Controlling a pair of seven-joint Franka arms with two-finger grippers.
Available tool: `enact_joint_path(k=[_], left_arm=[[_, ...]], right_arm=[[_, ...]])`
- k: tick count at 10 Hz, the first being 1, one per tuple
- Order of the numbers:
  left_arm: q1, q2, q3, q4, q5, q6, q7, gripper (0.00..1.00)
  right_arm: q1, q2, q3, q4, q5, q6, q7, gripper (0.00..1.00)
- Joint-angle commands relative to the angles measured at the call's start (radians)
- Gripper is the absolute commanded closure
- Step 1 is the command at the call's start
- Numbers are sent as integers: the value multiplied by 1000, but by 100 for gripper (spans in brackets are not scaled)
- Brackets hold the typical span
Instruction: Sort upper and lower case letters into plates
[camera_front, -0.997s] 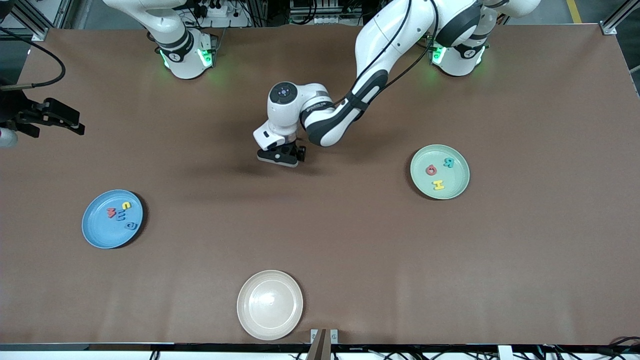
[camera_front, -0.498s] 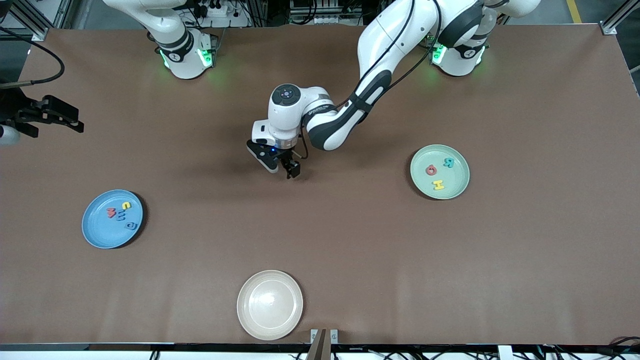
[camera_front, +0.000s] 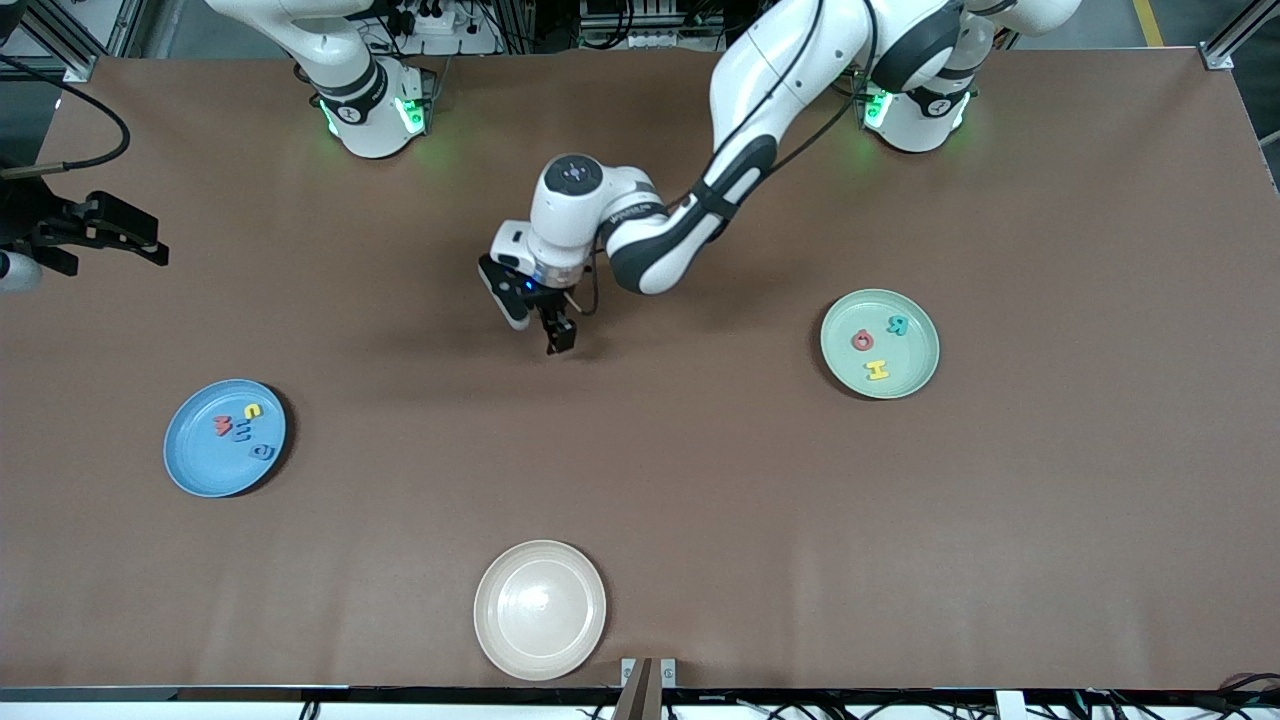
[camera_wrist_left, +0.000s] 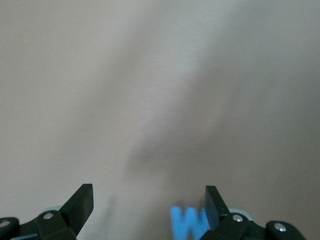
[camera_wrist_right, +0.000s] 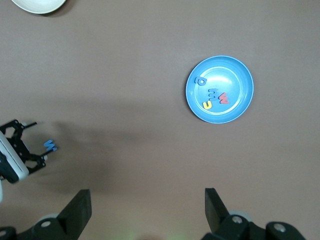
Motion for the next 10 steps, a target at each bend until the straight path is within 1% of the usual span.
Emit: enact_joint_path(k=[1, 3, 4, 7, 10], left_arm=[[-15, -5, 19, -13, 32, 14, 44, 1], [-9, 9, 19, -13, 37, 14, 110, 2], [-12, 27, 19, -14, 36, 19, 98, 2], [-41, 23, 21, -46, 42, 17, 60, 2], [-41, 24, 21, -48, 42, 17, 55, 2]], right_arm=[[-20, 9, 3, 15, 8, -15, -16, 0], [-21, 9, 3, 7, 6, -24, -13, 0], [-21, 9, 3, 6, 6, -26, -14, 0], [-26, 10, 3, 6, 6, -29, -14, 0], [-25, 13, 3, 6, 6, -29, -16, 0]])
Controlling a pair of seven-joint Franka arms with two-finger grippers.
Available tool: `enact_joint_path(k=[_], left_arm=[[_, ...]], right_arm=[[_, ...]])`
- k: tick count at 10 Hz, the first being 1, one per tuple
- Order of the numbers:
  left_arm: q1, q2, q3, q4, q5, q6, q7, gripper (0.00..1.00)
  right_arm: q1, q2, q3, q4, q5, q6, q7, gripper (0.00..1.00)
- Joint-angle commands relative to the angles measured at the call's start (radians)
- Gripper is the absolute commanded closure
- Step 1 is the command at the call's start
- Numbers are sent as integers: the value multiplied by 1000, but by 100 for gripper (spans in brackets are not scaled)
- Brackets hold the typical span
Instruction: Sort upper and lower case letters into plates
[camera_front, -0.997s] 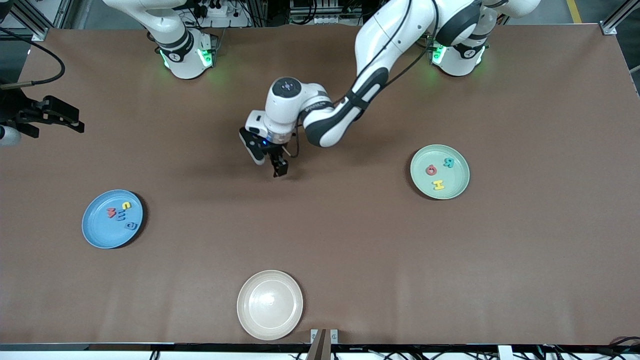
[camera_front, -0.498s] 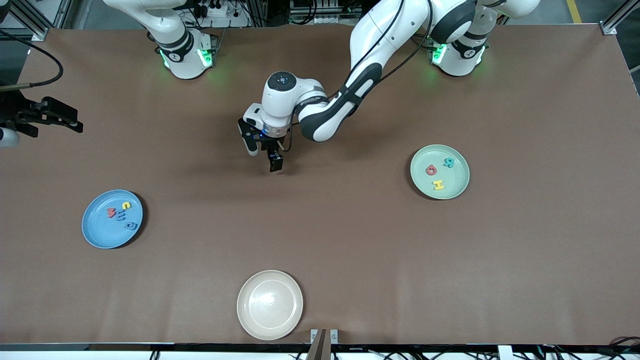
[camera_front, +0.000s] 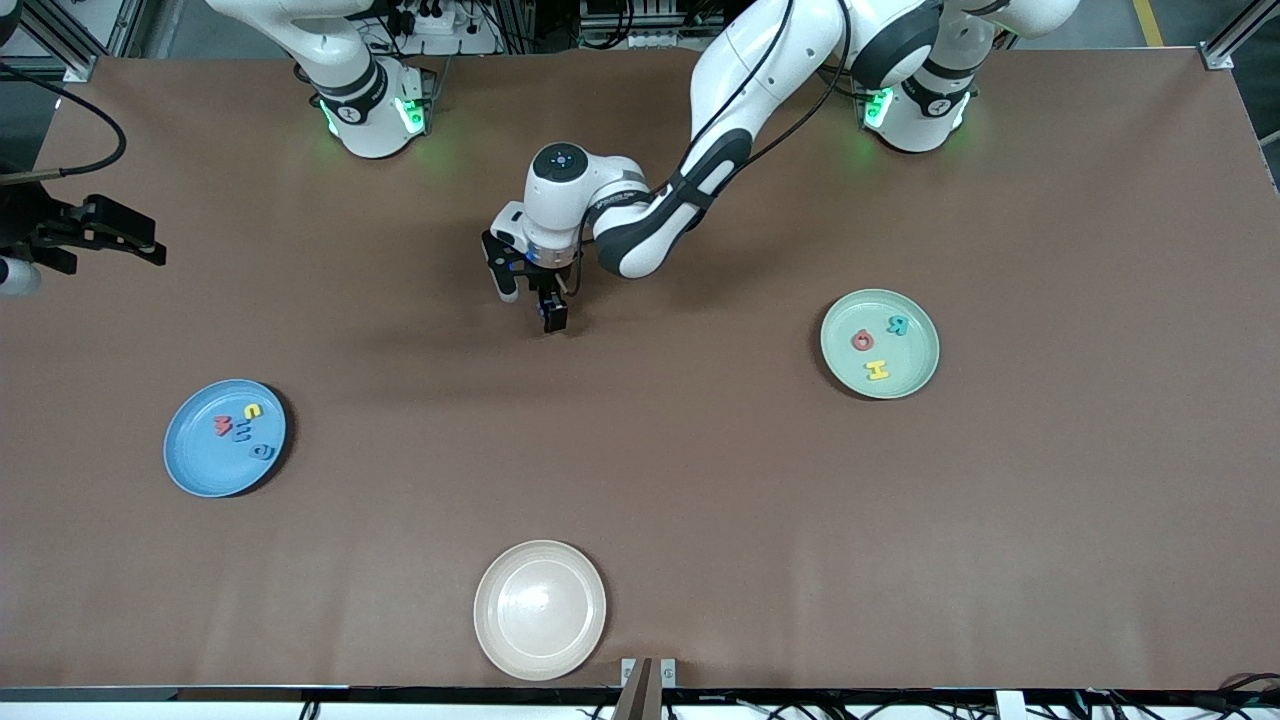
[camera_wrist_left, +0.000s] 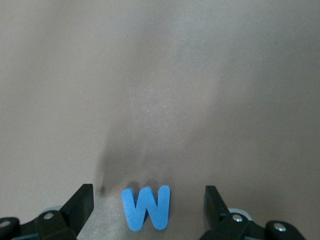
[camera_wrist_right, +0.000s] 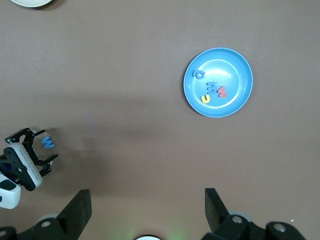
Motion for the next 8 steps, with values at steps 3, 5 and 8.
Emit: enact_joint_path(k=[3, 5, 8], left_arm=[[9, -6, 7, -51, 22, 15, -30, 6], [7, -6, 12, -57, 24, 15, -76, 10], [7, -9, 12, -56, 24, 14, -81, 29]], right_arm=[[-16, 7, 8, 7, 6, -11, -15, 0], [-16, 10, 8, 7, 6, -11, -15, 0], [-16, 11, 8, 9, 6, -11, -15, 0]])
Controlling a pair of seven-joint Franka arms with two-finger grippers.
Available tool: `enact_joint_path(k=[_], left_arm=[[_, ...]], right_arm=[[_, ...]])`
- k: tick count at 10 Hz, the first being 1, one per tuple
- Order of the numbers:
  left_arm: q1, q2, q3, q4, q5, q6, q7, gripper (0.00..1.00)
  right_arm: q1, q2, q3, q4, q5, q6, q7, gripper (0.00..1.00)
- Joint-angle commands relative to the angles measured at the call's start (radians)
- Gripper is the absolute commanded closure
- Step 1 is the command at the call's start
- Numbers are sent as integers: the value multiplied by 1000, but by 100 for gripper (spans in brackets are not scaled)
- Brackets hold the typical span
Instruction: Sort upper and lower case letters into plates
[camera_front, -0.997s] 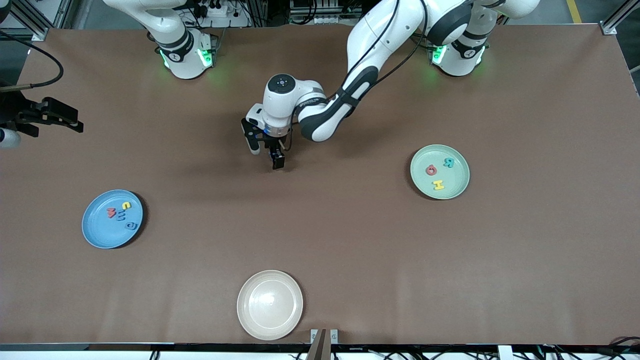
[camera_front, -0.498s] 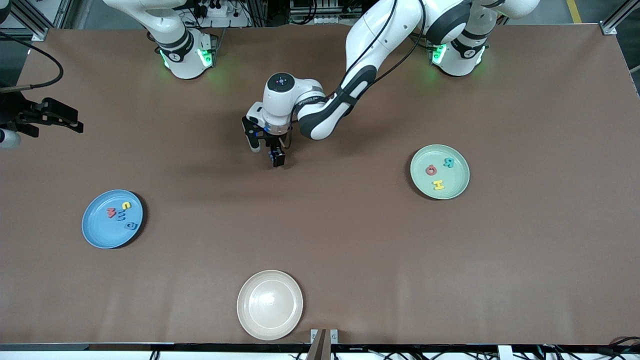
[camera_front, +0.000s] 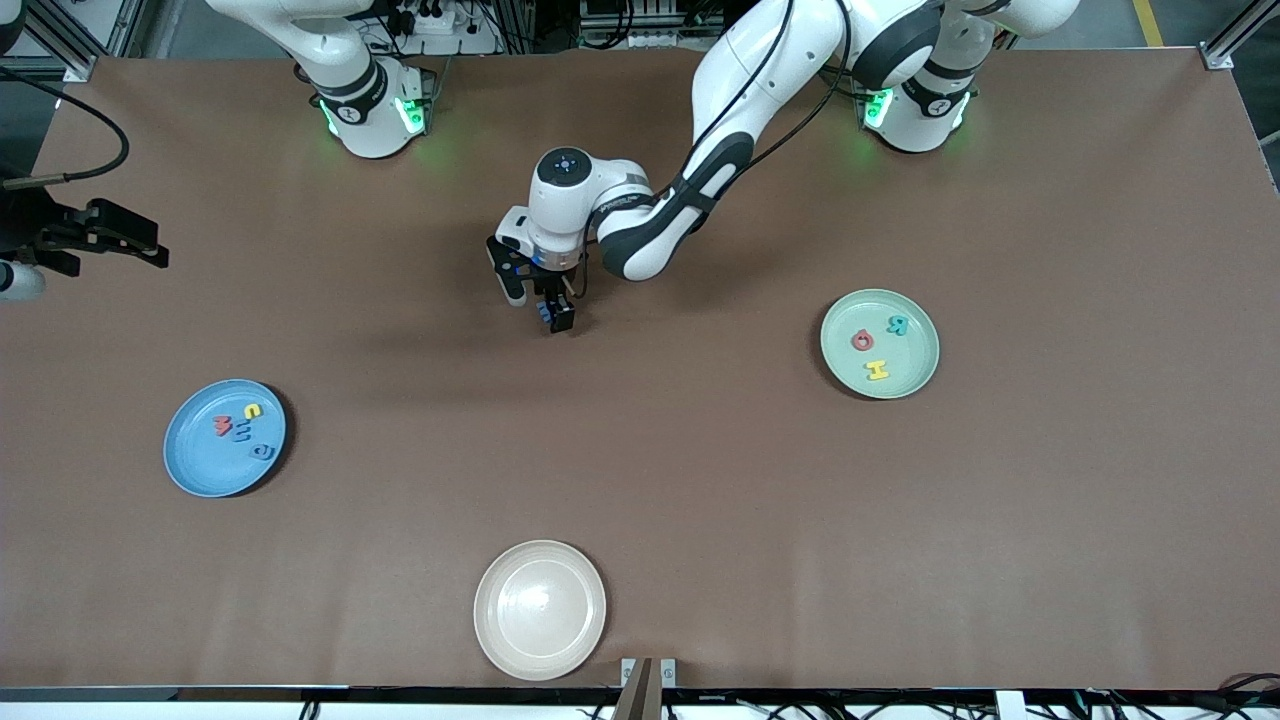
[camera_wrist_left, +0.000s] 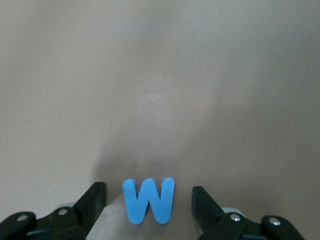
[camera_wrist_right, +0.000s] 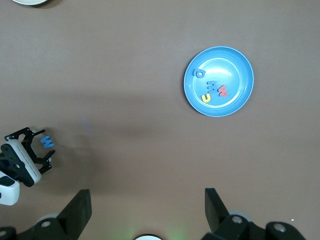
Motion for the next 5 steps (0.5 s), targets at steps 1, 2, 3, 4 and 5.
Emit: enact_joint_path(k=[1, 2, 3, 4, 5], left_arm=[[2, -11, 8, -32, 24, 7, -31, 37], [2, -14, 8, -32, 24, 5, -31, 39], [3, -16, 8, -32, 24, 4, -30, 50], [3, -17, 8, -32, 24, 2, -31, 54], [5, -17, 8, -32, 24, 2, -31, 59]], right_arm=[[-16, 3, 8, 8, 6, -11, -15, 0], [-16, 3, 8, 8, 6, -11, -15, 0], [-16, 3, 8, 8, 6, -11, -15, 0], [-16, 3, 8, 8, 6, -11, -15, 0], [-16, 3, 8, 8, 6, -11, -15, 0]])
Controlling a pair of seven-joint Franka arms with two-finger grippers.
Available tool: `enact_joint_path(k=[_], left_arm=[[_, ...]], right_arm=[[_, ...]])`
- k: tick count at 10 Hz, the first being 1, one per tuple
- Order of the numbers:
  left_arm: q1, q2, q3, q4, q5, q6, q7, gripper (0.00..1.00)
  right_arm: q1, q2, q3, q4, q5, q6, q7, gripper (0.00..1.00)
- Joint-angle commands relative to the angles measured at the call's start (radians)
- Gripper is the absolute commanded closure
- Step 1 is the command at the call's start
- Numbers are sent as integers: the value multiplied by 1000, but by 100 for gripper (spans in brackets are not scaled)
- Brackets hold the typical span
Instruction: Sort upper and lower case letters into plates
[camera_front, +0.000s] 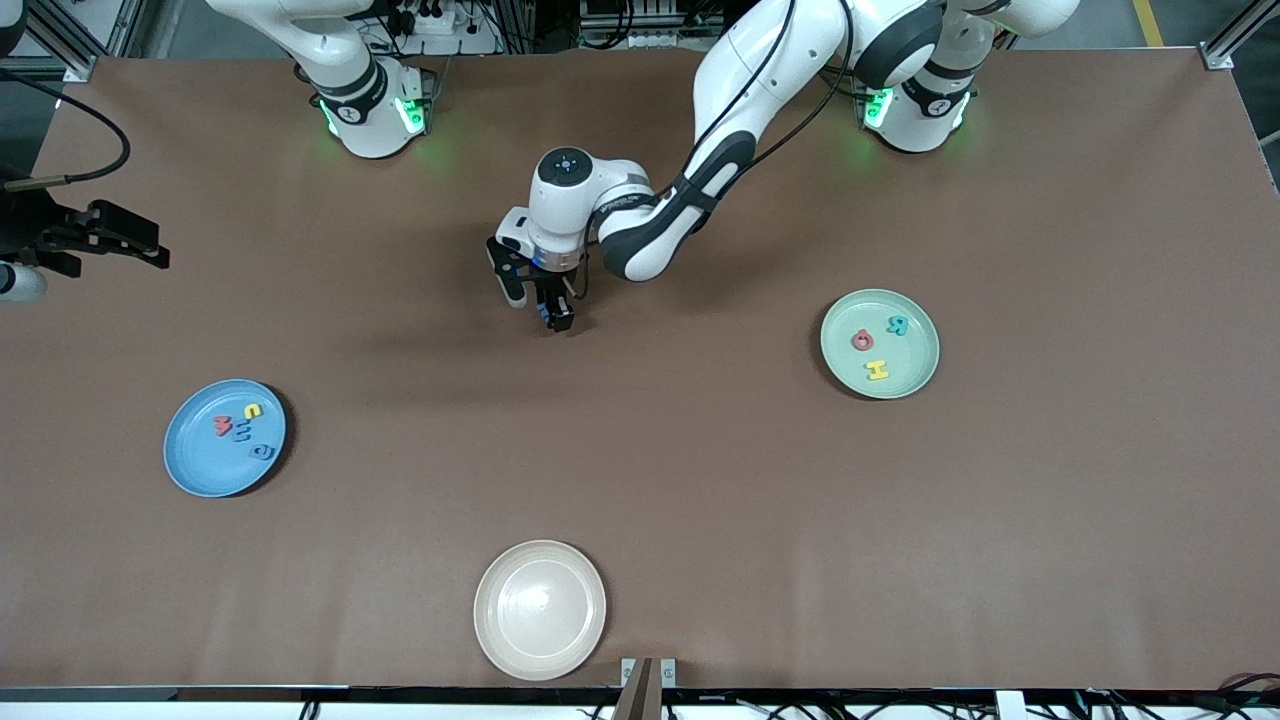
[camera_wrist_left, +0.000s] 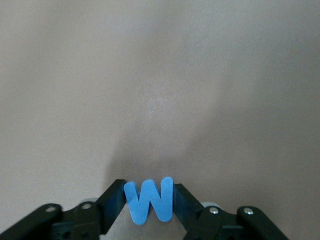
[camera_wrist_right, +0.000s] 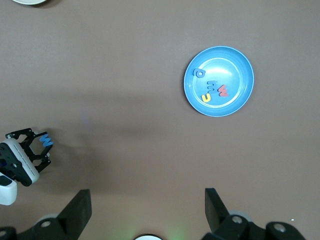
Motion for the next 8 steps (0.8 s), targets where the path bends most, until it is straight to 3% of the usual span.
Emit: enact_joint_path(k=[1, 8], left_arm=[[3, -12, 4, -29, 20, 2, -31, 61], [50, -72, -4, -28, 14, -107, -16, 62]], right_arm=[[-16, 2, 8, 9, 6, -11, -15, 0], [-16, 2, 8, 9, 6, -11, -15, 0]])
